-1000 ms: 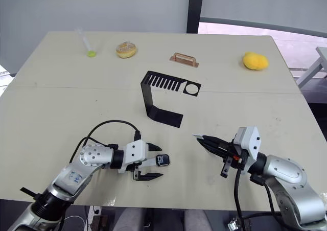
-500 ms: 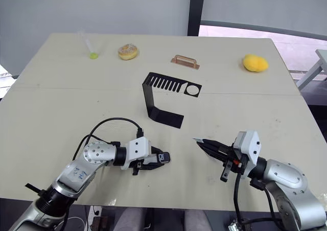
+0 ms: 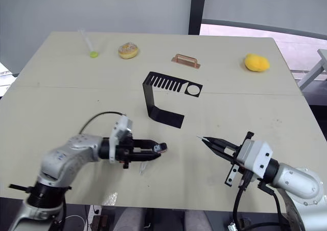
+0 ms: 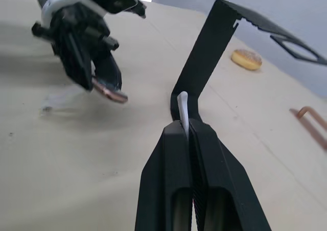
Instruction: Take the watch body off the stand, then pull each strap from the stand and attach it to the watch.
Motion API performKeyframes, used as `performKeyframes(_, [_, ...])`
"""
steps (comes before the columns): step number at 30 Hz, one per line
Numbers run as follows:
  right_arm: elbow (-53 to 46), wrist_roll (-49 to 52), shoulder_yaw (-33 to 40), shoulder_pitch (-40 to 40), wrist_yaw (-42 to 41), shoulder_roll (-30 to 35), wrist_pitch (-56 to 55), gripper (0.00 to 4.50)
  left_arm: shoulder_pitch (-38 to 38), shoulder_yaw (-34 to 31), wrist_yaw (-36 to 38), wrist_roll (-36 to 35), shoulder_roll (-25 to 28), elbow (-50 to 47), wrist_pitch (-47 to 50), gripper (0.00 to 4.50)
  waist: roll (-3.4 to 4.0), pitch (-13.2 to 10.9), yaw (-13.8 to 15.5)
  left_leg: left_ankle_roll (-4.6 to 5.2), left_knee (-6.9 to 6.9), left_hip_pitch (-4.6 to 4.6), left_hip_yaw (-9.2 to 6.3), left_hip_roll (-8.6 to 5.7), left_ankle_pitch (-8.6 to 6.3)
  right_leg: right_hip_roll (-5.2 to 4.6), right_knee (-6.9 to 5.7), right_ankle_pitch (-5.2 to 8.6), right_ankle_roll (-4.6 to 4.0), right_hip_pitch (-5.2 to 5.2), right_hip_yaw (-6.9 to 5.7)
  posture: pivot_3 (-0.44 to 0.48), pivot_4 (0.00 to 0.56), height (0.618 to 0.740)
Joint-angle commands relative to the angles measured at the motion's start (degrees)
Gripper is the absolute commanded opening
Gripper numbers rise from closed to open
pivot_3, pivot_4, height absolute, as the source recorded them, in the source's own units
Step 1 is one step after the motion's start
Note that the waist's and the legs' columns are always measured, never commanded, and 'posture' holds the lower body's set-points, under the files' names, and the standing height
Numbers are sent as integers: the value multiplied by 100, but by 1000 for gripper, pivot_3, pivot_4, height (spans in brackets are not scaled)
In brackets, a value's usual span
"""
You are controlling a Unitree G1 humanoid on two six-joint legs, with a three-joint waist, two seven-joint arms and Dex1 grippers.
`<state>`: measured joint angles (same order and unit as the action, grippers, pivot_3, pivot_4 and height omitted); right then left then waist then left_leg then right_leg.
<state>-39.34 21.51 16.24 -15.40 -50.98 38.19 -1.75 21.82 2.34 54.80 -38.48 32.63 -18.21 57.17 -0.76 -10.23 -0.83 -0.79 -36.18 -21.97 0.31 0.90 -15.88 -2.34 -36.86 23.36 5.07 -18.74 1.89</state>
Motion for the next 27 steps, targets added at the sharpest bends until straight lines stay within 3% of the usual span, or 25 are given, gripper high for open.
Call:
performKeyframes(1, [-274, -485, 206, -67, 59, 15, -697, 0, 386, -409, -394, -716, -43, 73, 1148, 1576, -2, -1, 5, 0, -2, -1, 0, 0, 0, 0, 1, 0, 0, 1, 0, 0, 150, 740])
performKeyframes(5, [-57, -835, 271, -155, 139, -57, -1216, 0, 712, -509, -705, -990, -68, 158, 1799, 1576, -3, -2, 12, -21, -2, -1, 0, -2, 12, 0, 3, 1, 2, 1, 1, 0, 150, 740])
performKeyframes(11, [74, -966, 125, -253, 154, -79, -1514, 0, 854, -345, -879, -987, -102, 189, 1828, 1576, -3, -2, -9, -30, -2, 1, 1, -1, 17, 2, 0, 1, 2, 1, 3, 0, 150, 740])
performKeyframes(27, [313, -1538, -1013, 683, 229, -16, -1516, 0, 1211, -314, -1519, -1397, -869, 61, 2283, 1576, -5, -3, 6, -34, -10, 0, 1, -2, 20, 3, -1, 1, 2, 1, 3, 0, 150, 740])
